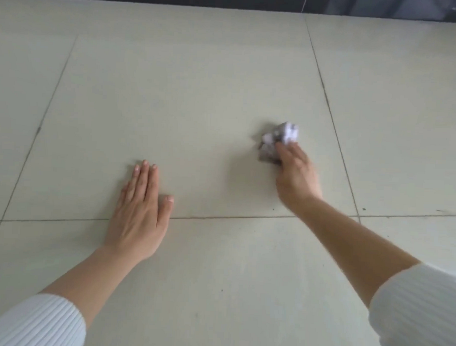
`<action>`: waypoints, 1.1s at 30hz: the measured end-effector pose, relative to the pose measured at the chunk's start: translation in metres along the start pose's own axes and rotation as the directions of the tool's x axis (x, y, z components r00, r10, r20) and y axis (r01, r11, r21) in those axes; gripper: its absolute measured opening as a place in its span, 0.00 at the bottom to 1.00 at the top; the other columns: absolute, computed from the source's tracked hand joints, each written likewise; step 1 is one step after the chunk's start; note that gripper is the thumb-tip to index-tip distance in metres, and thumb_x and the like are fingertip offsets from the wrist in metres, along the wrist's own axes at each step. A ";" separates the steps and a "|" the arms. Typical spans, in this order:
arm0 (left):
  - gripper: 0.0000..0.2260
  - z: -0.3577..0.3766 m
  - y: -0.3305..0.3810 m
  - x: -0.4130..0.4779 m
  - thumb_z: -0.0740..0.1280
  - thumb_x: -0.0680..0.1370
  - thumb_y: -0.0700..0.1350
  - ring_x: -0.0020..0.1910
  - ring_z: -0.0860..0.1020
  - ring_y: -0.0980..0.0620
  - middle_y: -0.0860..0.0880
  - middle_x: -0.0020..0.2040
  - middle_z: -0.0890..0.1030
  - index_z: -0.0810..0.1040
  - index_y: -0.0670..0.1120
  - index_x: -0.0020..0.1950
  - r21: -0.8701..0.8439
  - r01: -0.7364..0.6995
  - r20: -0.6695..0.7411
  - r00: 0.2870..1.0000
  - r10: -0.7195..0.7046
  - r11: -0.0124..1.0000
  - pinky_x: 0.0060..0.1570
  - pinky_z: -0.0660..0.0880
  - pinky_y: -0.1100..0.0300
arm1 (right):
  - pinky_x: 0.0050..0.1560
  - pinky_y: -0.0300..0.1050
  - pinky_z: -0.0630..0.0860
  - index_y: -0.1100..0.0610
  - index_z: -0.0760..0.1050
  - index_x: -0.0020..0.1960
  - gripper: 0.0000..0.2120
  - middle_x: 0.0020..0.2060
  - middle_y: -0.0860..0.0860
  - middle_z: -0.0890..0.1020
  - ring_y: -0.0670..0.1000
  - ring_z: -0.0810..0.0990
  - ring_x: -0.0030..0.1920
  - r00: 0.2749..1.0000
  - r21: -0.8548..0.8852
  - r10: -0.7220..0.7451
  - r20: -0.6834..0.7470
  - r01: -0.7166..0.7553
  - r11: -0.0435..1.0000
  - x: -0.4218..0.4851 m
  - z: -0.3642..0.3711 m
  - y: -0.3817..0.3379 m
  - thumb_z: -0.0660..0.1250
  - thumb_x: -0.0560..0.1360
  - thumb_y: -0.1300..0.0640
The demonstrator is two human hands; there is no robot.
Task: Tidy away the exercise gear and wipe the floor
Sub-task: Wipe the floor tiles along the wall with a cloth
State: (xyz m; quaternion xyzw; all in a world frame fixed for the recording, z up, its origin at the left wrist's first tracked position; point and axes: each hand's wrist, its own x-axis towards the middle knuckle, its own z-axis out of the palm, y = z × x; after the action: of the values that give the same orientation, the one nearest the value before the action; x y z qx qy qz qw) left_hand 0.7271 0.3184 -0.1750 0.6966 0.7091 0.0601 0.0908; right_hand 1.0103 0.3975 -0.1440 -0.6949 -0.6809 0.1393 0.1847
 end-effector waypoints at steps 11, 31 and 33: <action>0.32 -0.001 0.005 0.111 0.45 0.80 0.56 0.78 0.47 0.45 0.40 0.78 0.50 0.49 0.37 0.77 -0.029 0.185 -0.093 0.978 -0.187 0.982 0.75 0.46 0.49 | 0.62 0.33 0.68 0.54 0.76 0.64 0.15 0.60 0.44 0.80 0.36 0.75 0.59 0.860 0.134 -0.509 0.046 0.499 0.856 0.005 0.011 -0.013 0.56 0.82 0.62; 0.31 -0.010 0.012 0.109 0.48 0.78 0.55 0.77 0.55 0.46 0.42 0.77 0.59 0.58 0.38 0.76 -0.036 0.233 -0.127 0.964 -0.235 0.972 0.75 0.53 0.50 | 0.67 0.50 0.70 0.58 0.76 0.66 0.25 0.66 0.56 0.75 0.56 0.74 0.66 0.615 0.232 -0.720 0.321 0.686 0.690 0.077 0.013 -0.017 0.54 0.72 0.68; 0.31 -0.010 0.013 0.109 0.48 0.78 0.55 0.77 0.55 0.46 0.42 0.77 0.58 0.58 0.39 0.76 -0.029 0.239 -0.110 0.964 -0.241 0.971 0.75 0.53 0.50 | 0.65 0.53 0.71 0.57 0.73 0.68 0.27 0.68 0.57 0.73 0.58 0.73 0.67 0.874 0.116 -0.446 0.194 0.431 0.895 0.125 0.003 0.005 0.56 0.72 0.71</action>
State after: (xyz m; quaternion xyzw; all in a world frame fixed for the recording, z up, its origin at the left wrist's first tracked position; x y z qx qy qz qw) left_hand 0.7363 0.4279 -0.1672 0.6003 0.7918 0.0934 0.0625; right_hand 1.0174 0.5220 -0.1415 -0.4965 -0.8313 0.1918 0.1602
